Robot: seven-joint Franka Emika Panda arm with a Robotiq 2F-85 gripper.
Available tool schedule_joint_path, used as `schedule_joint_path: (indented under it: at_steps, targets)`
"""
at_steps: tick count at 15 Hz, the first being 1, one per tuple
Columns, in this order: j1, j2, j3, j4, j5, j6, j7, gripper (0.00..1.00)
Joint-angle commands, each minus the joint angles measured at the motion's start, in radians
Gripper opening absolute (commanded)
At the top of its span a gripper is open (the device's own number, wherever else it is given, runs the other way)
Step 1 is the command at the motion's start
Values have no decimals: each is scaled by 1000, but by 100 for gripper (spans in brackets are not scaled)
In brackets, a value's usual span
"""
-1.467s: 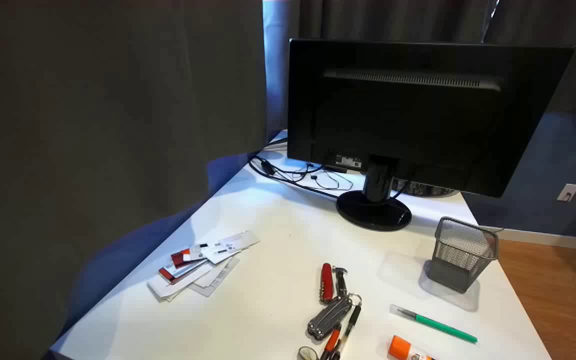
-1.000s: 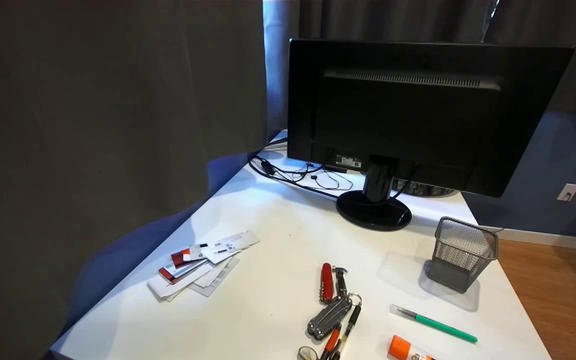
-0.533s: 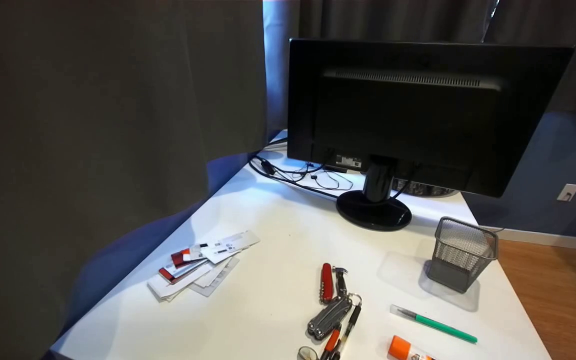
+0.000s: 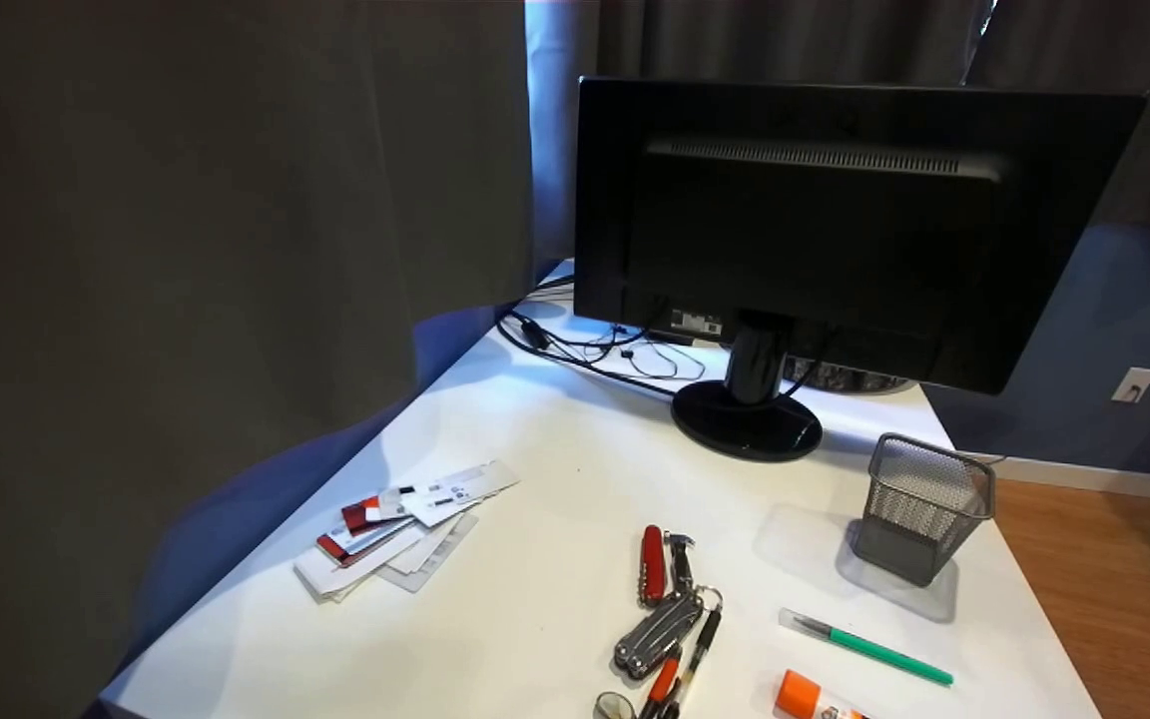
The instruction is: Pick up the glue stick from the table and put it in the gray pen holder, pick up the green marker from the table and put it in the gray pen holder
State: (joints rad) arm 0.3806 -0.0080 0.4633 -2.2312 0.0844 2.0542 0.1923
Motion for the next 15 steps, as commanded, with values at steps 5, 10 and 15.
schedule_joint_path:
  at_steps: [5,10,15]
  targets:
    - [36,78,-19,13,-7,24,-27,100]
    - [37,90,-16,17,4,65,-70,100]
    - [66,286,2,58,-30,375,-267,100]
